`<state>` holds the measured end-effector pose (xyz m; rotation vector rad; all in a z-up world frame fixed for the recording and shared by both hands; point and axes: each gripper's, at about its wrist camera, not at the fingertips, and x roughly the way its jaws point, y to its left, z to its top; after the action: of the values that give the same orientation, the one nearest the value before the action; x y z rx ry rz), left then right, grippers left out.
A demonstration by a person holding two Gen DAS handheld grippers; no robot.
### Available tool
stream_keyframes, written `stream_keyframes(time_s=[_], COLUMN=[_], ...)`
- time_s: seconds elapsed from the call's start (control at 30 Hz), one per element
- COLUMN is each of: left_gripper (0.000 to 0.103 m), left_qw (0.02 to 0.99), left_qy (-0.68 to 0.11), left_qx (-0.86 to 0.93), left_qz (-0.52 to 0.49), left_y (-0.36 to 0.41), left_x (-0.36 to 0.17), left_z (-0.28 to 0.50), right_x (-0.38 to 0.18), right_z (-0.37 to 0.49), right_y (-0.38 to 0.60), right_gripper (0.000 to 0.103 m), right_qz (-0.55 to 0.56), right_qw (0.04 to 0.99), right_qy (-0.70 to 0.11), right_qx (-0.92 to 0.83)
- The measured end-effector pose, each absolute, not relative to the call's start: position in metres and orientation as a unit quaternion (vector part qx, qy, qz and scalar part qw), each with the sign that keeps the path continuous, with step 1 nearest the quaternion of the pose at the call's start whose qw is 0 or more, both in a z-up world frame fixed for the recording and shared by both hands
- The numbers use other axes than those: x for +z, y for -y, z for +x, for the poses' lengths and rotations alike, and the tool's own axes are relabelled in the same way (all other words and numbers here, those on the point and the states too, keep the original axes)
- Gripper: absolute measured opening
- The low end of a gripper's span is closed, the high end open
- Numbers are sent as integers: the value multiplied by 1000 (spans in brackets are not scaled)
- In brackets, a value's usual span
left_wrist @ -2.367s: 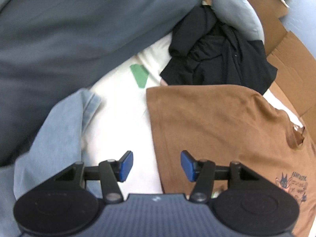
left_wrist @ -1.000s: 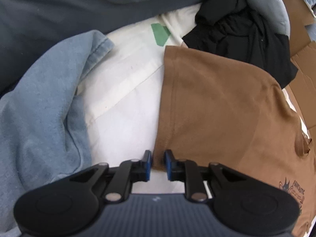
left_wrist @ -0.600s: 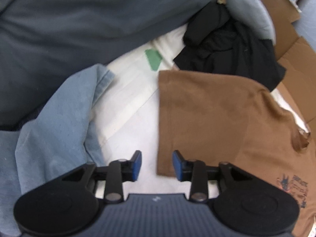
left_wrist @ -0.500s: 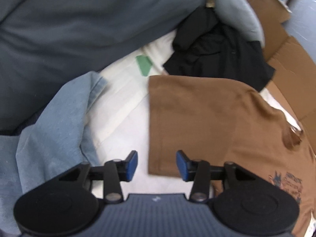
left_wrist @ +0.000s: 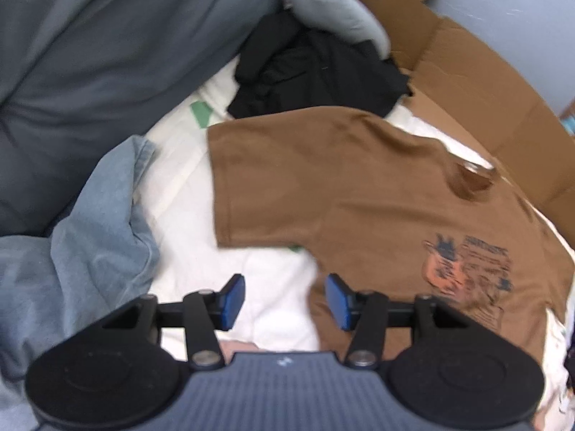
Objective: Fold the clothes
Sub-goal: 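Open the left gripper and lift both grippers above the spread shirt, then move both open grippers down toward the hem of the brown T-shirt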
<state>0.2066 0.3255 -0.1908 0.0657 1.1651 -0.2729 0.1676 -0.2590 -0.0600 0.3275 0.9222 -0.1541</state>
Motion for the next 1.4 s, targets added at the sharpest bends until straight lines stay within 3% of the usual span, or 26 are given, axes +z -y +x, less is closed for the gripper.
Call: stream_keyframes(time_s=[0.17, 0.53, 1.03, 1.4], left_gripper=[67, 68, 71, 72], left_qw=[829, 834, 828, 810], left_qy=[-537, -531, -539, -558], left_qx=[-147, -133, -130, -148], left_qz=[57, 72, 88, 103], left_y=[-309, -310, -316, -301], left_x=[-154, -100, -84, -114], left_z=[186, 151, 108, 95], right_x=[-12, 56, 52, 28], right_z=[163, 126, 32, -58], right_y=[299, 360, 400, 422], right_gripper=[89, 89, 89, 89], right_qz=[182, 185, 194, 181], right_qw=[884, 892, 896, 889], right_qy=[-425, -411, -400, -419], right_qx=[-73, -37, -5, -25])
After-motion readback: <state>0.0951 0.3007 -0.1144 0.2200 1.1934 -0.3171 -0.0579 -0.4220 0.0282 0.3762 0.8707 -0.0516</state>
